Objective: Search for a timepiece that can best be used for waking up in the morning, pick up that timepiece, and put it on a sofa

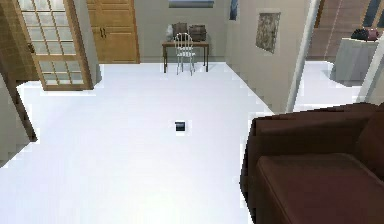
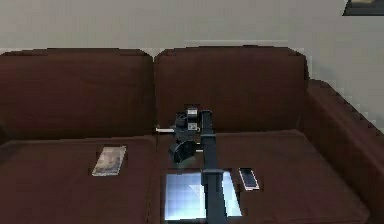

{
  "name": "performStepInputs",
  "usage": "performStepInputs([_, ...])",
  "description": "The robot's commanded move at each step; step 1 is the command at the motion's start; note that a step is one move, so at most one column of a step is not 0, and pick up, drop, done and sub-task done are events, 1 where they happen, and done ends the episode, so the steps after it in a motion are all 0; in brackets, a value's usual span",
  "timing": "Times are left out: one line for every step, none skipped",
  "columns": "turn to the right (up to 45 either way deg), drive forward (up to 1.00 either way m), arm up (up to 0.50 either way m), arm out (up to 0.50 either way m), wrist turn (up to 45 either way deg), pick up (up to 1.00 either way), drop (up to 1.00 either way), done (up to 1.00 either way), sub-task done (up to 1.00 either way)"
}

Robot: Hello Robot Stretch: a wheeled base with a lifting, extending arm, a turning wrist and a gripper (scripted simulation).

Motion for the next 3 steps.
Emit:
performStepInputs([0.0, 0.0, 0.1, 0.0, 0.0, 0.0, 0.0, 0.0, 0.0])
performStepInputs([0.0, 0.0, 0.0, -0.08, 0.0, 0.0, 0.0, 0.0, 0.0])
performStepInputs([0.0, 0.0, 0.0, 0.0, 0.0, 0.0, 0.0, 1.0, 0.0])
